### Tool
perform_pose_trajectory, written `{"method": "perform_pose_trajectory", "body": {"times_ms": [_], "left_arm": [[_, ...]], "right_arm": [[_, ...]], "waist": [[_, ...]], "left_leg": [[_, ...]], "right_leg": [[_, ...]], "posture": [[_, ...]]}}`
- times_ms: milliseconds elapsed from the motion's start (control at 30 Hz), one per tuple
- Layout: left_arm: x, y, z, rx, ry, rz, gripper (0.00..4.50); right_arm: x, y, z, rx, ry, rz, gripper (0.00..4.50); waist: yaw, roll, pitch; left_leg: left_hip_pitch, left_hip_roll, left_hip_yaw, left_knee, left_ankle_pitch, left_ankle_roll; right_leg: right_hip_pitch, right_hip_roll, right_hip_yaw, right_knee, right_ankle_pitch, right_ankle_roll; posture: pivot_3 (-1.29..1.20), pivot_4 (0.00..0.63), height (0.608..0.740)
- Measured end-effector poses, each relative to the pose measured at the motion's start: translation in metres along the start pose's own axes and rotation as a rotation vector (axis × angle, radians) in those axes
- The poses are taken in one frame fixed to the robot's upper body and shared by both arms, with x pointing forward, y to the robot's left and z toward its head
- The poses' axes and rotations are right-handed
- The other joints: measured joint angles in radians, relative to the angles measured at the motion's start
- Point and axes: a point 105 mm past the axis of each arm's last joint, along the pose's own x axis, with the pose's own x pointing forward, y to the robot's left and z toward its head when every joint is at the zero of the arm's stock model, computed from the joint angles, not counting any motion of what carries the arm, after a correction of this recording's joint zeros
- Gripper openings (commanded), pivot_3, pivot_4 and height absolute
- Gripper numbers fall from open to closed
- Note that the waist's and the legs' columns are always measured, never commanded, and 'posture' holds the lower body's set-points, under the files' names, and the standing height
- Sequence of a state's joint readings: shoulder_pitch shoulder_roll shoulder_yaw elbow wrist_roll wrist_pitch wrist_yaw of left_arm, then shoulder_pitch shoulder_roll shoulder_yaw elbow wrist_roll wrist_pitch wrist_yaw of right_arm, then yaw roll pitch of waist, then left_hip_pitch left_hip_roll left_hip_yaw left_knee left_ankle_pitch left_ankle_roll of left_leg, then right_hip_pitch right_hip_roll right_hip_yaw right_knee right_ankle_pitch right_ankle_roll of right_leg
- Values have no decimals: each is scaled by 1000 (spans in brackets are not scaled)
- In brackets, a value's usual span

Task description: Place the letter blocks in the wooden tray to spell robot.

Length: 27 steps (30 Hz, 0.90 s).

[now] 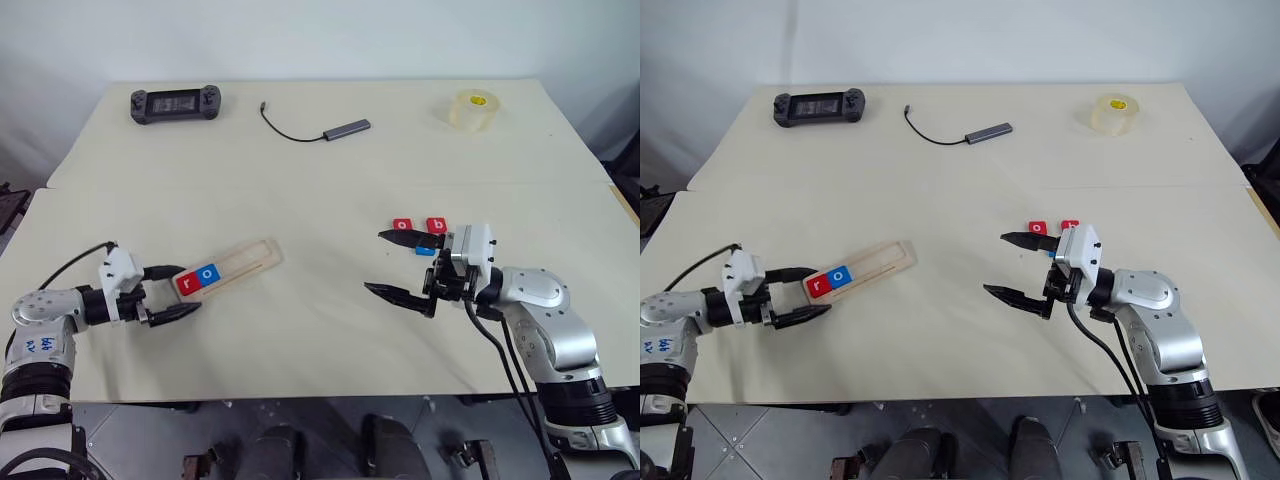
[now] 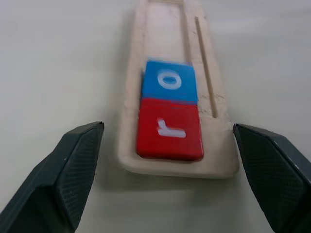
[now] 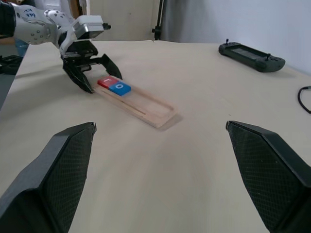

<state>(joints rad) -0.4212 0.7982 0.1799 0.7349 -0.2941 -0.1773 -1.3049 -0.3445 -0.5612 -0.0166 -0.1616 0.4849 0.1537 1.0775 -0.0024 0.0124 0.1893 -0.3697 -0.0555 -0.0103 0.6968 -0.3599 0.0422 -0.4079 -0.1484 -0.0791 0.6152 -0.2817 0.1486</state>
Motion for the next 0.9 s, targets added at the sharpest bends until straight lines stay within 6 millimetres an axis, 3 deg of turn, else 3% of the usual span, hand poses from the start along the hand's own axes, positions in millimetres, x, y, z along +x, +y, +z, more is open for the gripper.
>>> {"method": "perform_pose_trajectory", "body": {"times_ms": [333, 500, 633, 733, 900], "left_arm": [[2, 1, -3, 13, 28, 12, 4500], [2, 6, -5, 9, 34, 43, 3383], [4, 6, -5, 19, 30, 44, 3386], [14, 0, -1, 47, 5, 25, 3386], [56, -28, 21, 124, -58, -143, 3386]], "right_arm": [[1, 0, 1, -1, -7, -4, 4488], [1, -1, 1, -2, -8, -9, 4500], [1, -2, 0, -4, -5, -12, 4500], [-5, -3, -1, -6, 12, -22, 4500], [-29, -6, -8, 4, 68, -80, 4500]], "waist": [[1, 0, 0], [0, 1, -1], [0, 3, -2], [9, 3, -2], [30, 3, -2]], "left_leg": [[1, 0, 0, 1, 0, 0], [3, 0, 2, 1, 1, 0], [3, 0, 3, 1, 1, 0], [2, -1, 2, 1, 1, 1], [-1, -2, -1, 2, 1, 2]], "right_leg": [[0, 0, 1, 2, 0, 0], [0, 0, 2, 4, 0, 0], [0, 0, 3, 4, 0, 0], [0, -1, 3, 4, 0, 0], [0, -1, 2, 1, 0, 0]], "posture": [[0, 150, 740], [0, 150, 740], [0, 150, 740], [0, 150, 740], [0, 150, 740]]}}
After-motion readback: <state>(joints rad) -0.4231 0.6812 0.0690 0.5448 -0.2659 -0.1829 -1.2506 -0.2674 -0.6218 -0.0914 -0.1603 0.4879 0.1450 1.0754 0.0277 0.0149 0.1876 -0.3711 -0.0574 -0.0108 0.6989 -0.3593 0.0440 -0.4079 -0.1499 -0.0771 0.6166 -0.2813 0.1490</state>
